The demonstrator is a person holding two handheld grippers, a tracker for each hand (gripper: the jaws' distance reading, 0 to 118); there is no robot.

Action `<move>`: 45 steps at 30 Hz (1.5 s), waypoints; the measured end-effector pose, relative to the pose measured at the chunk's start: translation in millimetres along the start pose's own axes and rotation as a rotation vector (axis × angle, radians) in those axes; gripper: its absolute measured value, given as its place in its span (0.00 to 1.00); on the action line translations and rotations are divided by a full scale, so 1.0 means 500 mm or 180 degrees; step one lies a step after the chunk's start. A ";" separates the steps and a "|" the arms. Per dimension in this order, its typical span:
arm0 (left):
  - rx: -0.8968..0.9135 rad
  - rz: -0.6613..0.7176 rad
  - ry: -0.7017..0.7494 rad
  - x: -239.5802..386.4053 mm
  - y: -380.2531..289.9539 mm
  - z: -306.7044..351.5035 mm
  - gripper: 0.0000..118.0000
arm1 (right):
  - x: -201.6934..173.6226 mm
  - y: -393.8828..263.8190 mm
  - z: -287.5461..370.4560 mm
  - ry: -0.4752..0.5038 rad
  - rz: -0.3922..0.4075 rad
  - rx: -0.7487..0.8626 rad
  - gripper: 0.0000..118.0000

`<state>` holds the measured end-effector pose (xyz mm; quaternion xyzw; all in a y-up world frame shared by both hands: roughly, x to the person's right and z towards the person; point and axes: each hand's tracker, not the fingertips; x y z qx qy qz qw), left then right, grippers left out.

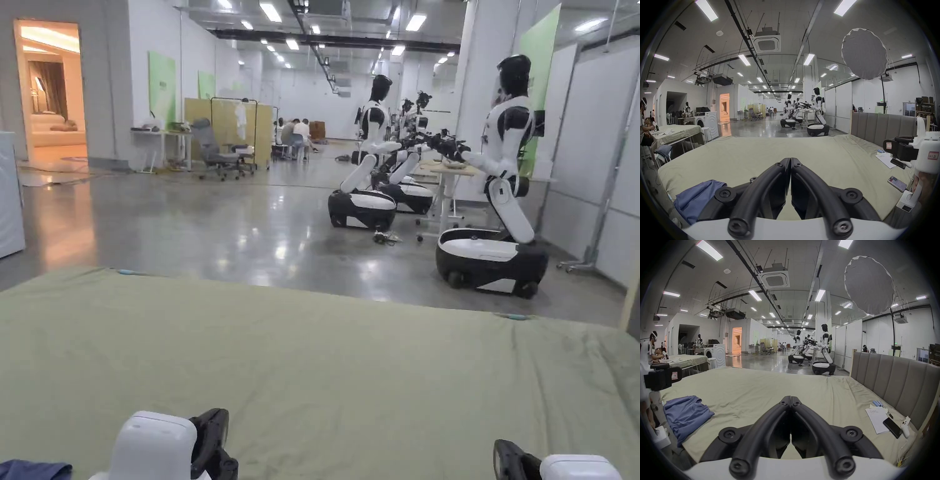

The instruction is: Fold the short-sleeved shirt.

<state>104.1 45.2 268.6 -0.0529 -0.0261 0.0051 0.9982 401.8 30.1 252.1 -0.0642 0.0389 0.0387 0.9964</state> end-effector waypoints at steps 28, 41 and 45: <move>-0.0084 -0.1187 0.0389 0.020 0.008 -0.006 0.04 | 0.023 0.002 0.001 -0.0297 0.0522 -0.0146 0.00; -0.0585 -0.4734 -0.0155 0.061 -0.204 -0.004 0.03 | -0.037 -0.213 0.015 0.0120 0.5385 -0.0127 0.00; -0.0643 -0.4112 -0.0150 0.044 -0.174 0.000 0.03 | -0.040 -0.204 0.022 0.0176 0.5146 -0.0143 0.00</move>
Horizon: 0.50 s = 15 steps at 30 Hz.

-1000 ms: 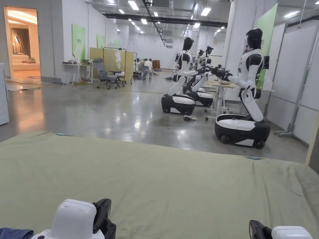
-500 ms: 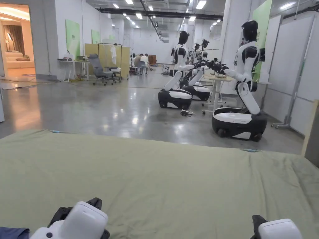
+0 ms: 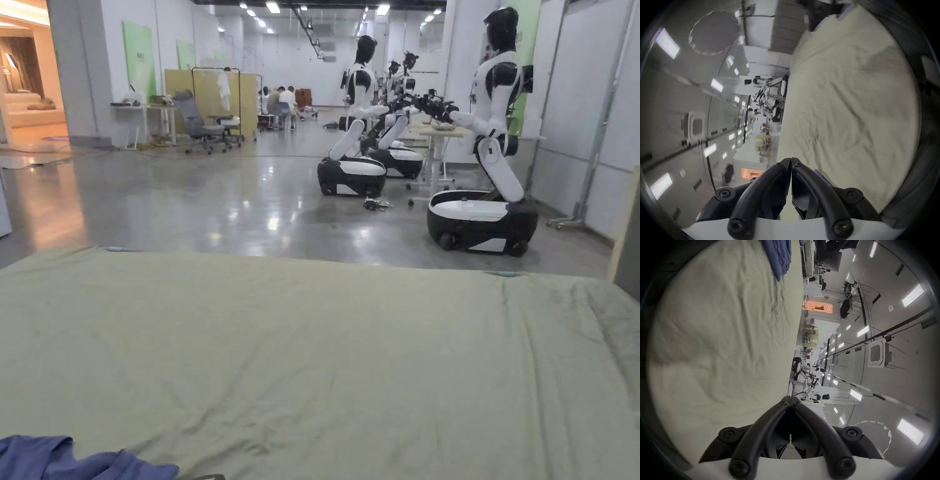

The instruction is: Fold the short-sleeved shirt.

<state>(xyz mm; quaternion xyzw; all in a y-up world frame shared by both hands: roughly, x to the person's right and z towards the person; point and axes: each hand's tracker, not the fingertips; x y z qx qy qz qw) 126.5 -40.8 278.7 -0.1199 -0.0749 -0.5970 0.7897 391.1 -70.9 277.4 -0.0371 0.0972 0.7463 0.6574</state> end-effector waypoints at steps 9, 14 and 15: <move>0.0542 0.4361 -0.0662 -0.196 -0.091 -0.031 0.03 | 0.147 -0.089 -0.055 0.0447 -0.4706 -0.0209 0.00; 0.0470 0.4354 -0.0581 -0.176 -0.067 -0.041 0.03 | 0.149 -0.083 -0.082 0.0539 -0.5209 -0.0161 0.00; 0.0481 0.4382 -0.0573 -0.176 -0.061 -0.042 0.03 | 0.151 -0.079 -0.086 0.0538 -0.5221 -0.0159 0.00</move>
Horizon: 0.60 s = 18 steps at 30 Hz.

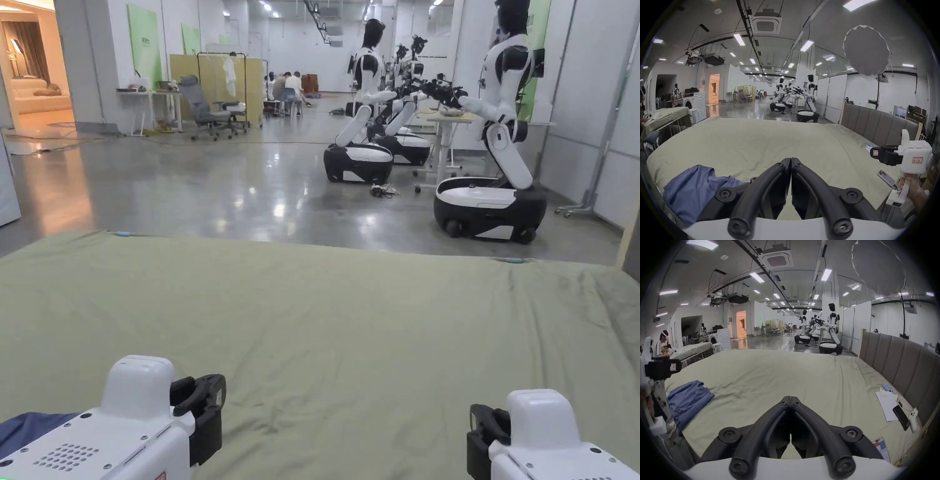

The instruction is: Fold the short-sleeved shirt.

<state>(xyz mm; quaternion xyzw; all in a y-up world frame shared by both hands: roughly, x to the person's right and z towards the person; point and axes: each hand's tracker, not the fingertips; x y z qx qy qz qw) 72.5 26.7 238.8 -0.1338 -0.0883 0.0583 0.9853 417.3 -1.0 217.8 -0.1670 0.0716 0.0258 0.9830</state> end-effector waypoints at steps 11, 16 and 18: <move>0.0091 -0.0045 0.0434 -0.071 0.007 0.069 0.03 | -0.082 0.025 -0.027 0.0337 -0.0091 0.0053 0.00; 0.0005 -0.0034 0.0793 -0.144 0.000 0.119 0.03 | -0.146 0.018 -0.050 0.0630 -0.0044 0.0022 0.00; -0.0020 0.0040 0.0849 -0.171 -0.004 0.134 0.03 | -0.165 0.014 -0.056 0.0744 -0.0051 0.0008 0.00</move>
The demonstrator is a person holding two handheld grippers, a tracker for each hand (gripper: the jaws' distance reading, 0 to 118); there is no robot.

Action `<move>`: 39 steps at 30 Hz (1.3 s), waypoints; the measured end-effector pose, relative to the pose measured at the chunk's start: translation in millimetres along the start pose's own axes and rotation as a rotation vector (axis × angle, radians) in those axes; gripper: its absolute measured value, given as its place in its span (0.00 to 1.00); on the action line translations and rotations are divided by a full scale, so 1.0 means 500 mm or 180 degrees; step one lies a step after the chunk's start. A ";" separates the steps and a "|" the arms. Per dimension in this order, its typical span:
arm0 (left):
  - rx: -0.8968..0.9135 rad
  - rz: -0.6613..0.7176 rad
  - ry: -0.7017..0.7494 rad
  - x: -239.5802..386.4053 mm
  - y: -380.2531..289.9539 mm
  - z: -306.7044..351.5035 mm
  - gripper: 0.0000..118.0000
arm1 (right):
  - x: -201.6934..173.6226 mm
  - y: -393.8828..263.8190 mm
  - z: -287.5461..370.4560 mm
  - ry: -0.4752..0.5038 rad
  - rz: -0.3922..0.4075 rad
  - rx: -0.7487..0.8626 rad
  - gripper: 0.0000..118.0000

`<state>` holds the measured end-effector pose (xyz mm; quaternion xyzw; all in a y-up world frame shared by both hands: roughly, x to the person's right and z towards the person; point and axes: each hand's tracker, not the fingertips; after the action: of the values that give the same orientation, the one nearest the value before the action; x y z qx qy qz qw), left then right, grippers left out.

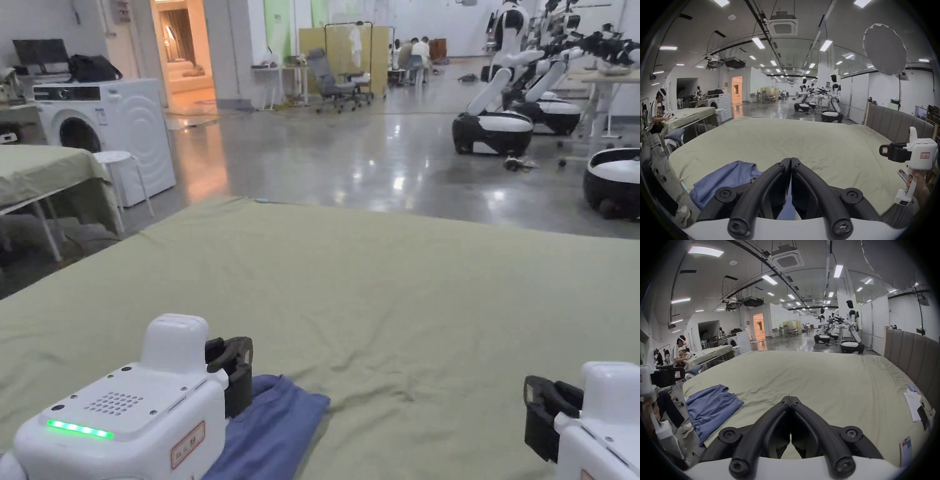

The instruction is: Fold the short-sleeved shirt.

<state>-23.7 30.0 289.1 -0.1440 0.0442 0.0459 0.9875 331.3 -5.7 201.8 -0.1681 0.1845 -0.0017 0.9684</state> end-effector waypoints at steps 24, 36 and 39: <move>-0.1941 0.0129 -0.0017 -0.241 -0.186 -0.346 0.48 | 0.055 -0.066 0.013 -0.0121 -0.0030 -0.0465 0.00; -0.1920 0.0138 0.0124 -0.227 -0.177 -0.354 0.08 | 0.042 -0.087 0.006 0.0018 -0.0157 -0.0635 0.00; -0.1781 0.0419 0.0123 -0.229 -0.139 -0.337 0.05 | 0.051 -0.084 0.020 0.0030 -0.0153 -0.0607 0.00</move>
<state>-142.6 -93.6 159.4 -0.4086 0.0579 0.1176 0.9033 361.0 -44.0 215.1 -0.2638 0.1843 -0.0082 0.9468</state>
